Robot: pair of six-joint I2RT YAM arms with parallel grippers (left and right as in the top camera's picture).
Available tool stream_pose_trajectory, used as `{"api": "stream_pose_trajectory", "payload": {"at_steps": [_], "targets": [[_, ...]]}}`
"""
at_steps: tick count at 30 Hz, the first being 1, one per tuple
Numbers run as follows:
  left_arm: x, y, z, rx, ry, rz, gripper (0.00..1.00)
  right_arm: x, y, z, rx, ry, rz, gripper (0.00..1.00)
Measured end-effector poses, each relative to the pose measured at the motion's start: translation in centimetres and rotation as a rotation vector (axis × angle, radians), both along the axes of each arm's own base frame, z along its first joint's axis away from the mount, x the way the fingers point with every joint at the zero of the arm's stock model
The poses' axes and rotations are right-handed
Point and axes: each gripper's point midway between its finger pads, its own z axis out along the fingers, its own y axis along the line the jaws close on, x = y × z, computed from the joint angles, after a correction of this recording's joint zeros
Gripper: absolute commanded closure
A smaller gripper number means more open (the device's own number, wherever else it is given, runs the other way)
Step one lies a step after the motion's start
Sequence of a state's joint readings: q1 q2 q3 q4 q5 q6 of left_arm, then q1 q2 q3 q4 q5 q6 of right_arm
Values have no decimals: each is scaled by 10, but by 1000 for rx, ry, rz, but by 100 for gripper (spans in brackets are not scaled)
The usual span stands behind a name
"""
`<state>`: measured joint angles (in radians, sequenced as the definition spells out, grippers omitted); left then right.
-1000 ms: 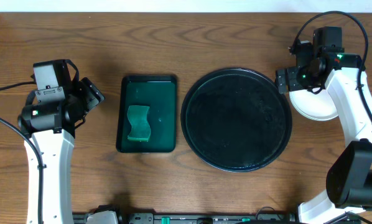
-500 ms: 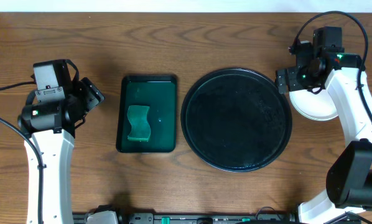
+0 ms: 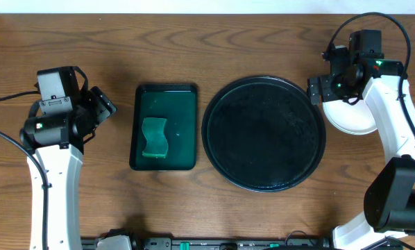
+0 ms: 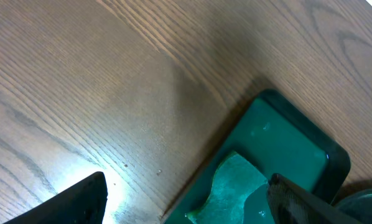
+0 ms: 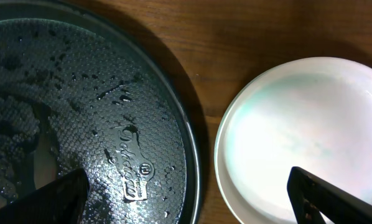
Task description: Clean dirty plates on tray and stack at the side
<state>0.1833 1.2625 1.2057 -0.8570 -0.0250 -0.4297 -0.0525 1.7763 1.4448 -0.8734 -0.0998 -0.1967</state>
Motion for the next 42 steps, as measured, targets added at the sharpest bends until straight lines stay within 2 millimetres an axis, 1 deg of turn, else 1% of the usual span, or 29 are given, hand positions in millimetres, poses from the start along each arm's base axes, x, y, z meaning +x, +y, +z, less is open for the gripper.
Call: {"api": "stream_pose_trajectory", "payload": {"at_steps": [16, 19, 21, 23, 27, 28, 31, 34, 37, 39, 42], "targets": [[0, 0, 0, 0, 0, 0, 18, 0, 0, 0, 0, -1, 0, 1], [0, 0, 0, 0, 0, 0, 18, -1, 2, 10, -5, -25, 4, 1], [0, 0, 0, 0, 0, 0, 18, -1, 6, 24, -6, -60, 13, 1], [0, 0, 0, 0, 0, 0, 18, -4, 13, 48, -8, -122, 30, 1], [0, 0, 0, 0, 0, 0, 18, -20, 29, 115, -8, -298, 71, 1], [0, 0, 0, 0, 0, 0, 18, -27, 34, 134, -7, -350, 82, 1], [0, 0, 0, 0, 0, 0, 17, -49, 45, 179, 1, -478, 115, 1], [0, 0, 0, 0, 0, 0, 18, -74, 53, 219, 11, -596, 141, 1], [0, 0, 0, 0, 0, 0, 18, -100, 53, 251, 15, -699, 145, 1], [0, 0, 0, 0, 0, 0, 18, -118, 51, 268, 16, -754, 144, 1], [0, 0, 0, 0, 0, 0, 18, -147, 48, 286, 17, -821, 142, 1]]}}
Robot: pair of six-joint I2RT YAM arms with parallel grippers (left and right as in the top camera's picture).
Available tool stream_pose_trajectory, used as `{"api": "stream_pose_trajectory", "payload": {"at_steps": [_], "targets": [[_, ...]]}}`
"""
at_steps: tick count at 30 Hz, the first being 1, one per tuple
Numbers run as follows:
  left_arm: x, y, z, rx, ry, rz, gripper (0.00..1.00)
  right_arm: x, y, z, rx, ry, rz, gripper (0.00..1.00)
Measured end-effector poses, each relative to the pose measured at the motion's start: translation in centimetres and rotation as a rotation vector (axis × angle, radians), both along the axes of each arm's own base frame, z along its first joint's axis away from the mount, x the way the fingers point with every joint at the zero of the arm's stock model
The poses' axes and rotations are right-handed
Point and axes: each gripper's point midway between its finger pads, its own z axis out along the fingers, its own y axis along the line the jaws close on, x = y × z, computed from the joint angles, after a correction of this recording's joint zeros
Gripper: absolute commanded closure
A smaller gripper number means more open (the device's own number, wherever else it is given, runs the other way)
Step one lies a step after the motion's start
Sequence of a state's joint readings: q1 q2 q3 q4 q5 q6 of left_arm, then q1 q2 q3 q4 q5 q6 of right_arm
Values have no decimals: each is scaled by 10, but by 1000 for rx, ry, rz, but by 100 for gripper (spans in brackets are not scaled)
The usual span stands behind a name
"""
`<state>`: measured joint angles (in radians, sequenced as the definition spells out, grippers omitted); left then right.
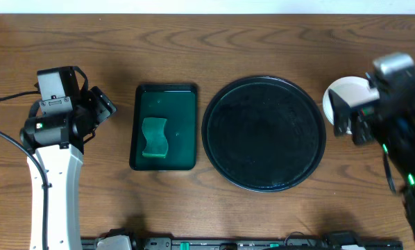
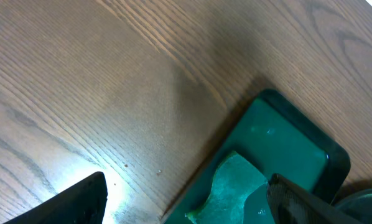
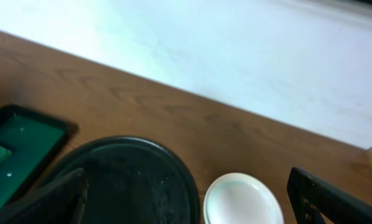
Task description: Clean dirty plates on tray and stack at the side
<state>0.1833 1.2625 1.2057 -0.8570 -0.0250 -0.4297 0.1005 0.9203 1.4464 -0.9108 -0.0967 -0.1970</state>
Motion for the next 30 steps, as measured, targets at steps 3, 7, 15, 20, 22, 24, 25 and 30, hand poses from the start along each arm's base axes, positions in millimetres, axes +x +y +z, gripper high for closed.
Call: {"api": "stream_pose_trajectory", "payload": {"at_steps": [3, 7, 15, 20, 22, 24, 25, 30], "targets": [[0, 0, 0, 0, 0, 0, 18, -28, -4, 16, 2, -70, -3, 1], [0, 0, 0, 0, 0, 0, 17, -71, -9, 35, -2, -174, -8, 1], [0, 0, 0, 0, 0, 0, 17, -142, -17, 27, 7, -336, -11, 1], [0, 0, 0, 0, 0, 0, 18, -154, -18, -15, 7, -331, -11, 1], [0, 0, 0, 0, 0, 0, 18, -153, -18, -31, 5, -313, -10, 1], [0, 0, 0, 0, 0, 0, 18, -149, -18, -51, 3, -287, -9, 1], [0, 0, 0, 0, 0, 0, 17, -147, -17, -60, 1, -274, -8, 1], [0, 0, 0, 0, 0, 0, 18, -134, -10, -95, 9, -255, 27, 1]]}}
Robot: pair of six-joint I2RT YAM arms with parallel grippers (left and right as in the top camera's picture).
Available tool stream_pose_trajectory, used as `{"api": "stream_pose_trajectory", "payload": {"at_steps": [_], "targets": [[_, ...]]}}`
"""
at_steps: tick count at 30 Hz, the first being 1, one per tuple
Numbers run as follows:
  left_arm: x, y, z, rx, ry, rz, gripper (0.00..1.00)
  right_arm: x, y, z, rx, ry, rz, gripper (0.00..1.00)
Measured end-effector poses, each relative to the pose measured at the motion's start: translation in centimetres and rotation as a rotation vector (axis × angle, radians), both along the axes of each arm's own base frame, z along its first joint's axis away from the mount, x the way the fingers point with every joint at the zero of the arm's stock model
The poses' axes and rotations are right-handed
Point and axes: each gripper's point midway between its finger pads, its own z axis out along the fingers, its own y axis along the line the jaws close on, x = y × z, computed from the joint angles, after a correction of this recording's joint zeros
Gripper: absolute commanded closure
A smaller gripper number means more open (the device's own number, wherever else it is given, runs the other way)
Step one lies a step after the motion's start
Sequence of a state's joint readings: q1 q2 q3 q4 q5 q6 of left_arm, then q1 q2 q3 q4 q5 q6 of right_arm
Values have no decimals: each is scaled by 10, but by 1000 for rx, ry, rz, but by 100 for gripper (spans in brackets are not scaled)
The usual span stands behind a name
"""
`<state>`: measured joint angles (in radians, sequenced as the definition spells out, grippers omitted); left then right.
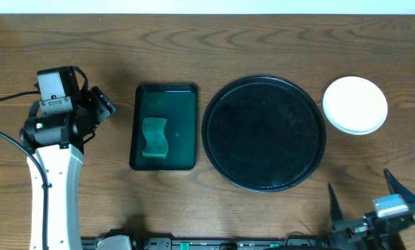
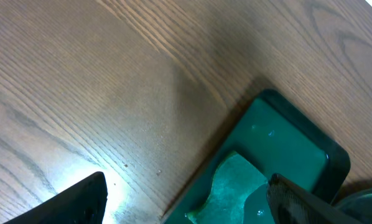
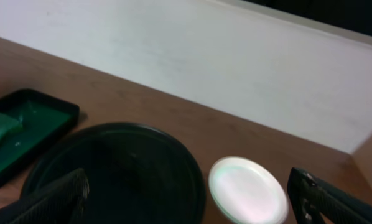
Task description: Clean dirty plates on tray and stack at the side
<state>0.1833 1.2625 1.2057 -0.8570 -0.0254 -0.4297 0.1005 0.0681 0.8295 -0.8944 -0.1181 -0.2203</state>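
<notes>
A stack of white plates point(image 1: 354, 105) point(image 3: 247, 190) rests on the table at the right of the round black tray point(image 1: 264, 132) point(image 3: 111, 168), which holds no plate. A green sponge point(image 1: 154, 137) point(image 2: 232, 186) lies in the green rectangular dish point(image 1: 164, 127) point(image 2: 285, 149). My left gripper point(image 1: 96, 111) point(image 2: 186, 202) hangs open over the wood left of the dish, nothing between its fingers. My right gripper point(image 1: 374, 201) point(image 3: 186, 202) stands open and empty at the table's front right corner, far from the plates.
The wooden table point(image 1: 193, 48) runs to a white wall point(image 3: 173, 56) at the back. Its front edge lies just under my right gripper.
My right arm has pulled back from beside the white plates to the table's front right corner, still open and empty. The left arm, sponge, dish, tray and plates have not moved.
My right gripper stood open low over the white plates at the tray's right edge. Then it was raised, a little to the right of the plates. Now it is down at the front right corner. The left arm stayed still throughout.
</notes>
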Motion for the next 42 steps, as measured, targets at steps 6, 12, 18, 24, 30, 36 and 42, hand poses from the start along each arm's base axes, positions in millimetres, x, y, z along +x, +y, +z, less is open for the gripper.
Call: {"api": "stream_pose_trajectory", "payload": {"at_steps": [6, 12, 18, 24, 30, 36, 42], "targets": [[0, 0, 0, 0, 0, 0, 18, 25, 12, -5, 19, -114, 53, 1], [0, 0, 0, 0, 0, 0, 18, 43, 20, 38, 53, -413, 92, 1], [0, 0, 0, 0, 0, 0, 18, 50, 21, 46, 69, -590, 100, 1], [0, 0, 0, 0, 0, 0, 18, 77, 19, -7, 64, -485, 73, 1], [0, 0, 0, 0, 0, 0, 17, 96, 17, -60, 59, -374, 52, 1], [0, 0, 0, 0, 0, 0, 17, 104, 11, -86, 52, -319, 21, 1], [0, 0, 0, 0, 0, 0, 18, 111, -1, -123, 41, -177, -35, 1]]}}
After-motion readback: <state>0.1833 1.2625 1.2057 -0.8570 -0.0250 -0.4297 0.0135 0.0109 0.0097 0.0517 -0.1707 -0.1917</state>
